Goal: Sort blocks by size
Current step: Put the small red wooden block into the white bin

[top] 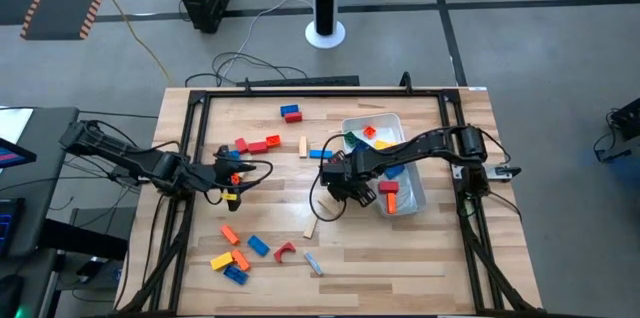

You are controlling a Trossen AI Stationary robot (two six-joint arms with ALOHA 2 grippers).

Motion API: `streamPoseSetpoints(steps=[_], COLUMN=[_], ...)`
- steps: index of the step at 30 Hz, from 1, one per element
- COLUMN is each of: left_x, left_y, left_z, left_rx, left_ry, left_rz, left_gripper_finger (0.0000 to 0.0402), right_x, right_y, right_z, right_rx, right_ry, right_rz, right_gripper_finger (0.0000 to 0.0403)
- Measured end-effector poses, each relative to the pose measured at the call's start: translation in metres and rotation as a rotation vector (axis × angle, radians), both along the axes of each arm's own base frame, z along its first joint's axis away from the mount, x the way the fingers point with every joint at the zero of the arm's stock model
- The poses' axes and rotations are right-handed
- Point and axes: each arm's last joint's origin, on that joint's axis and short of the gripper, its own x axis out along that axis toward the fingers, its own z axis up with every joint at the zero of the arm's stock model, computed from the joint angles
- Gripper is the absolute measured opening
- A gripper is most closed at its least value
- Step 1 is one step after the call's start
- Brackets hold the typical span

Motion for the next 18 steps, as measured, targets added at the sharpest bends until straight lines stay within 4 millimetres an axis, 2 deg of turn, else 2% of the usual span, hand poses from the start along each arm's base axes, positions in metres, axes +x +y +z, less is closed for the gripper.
streamPoseSetpoints(steps=[3,7,14,16,18], left_x=[-0.0001,-0.0001,-0.0001,-0.0001,-0.0001], left_y=[0.0000,0.0000,0.0000,0.0000,0.0000], left_z=[-0.0002,-0.0002,-0.0002,-0.0002,-0.0002], left_rx=[0.001,0.001,0.001,0.001,0.001], left_ry=[0.003,0.003,0.003,0.003,0.003], left_rz=[0.000,-0.001,-0.001,-0.001,-0.001], left_gripper_finger=[0.0208,0.0208,0.0208,0.0208,0.0208], right_x=[-0.0009,-0.0027,-0.0033,-0.0042,-0.0048], right_y=[-0.0048,-0.0089,-0.0002,0.0006,-0.0001], right_z=[-0.0017,-0.0034,-0.0039,-0.0030,0.0000], right_rx=[0.017,0.031,0.065,0.067,0.070], right_ry=[0.003,0.012,0.006,0.014,0.028], right_rz=[-0.008,-0.019,-0.063,-0.087,-0.128], right_gripper_finger=[0.0227,0.0152,0.0022,0.0013,0.0024])
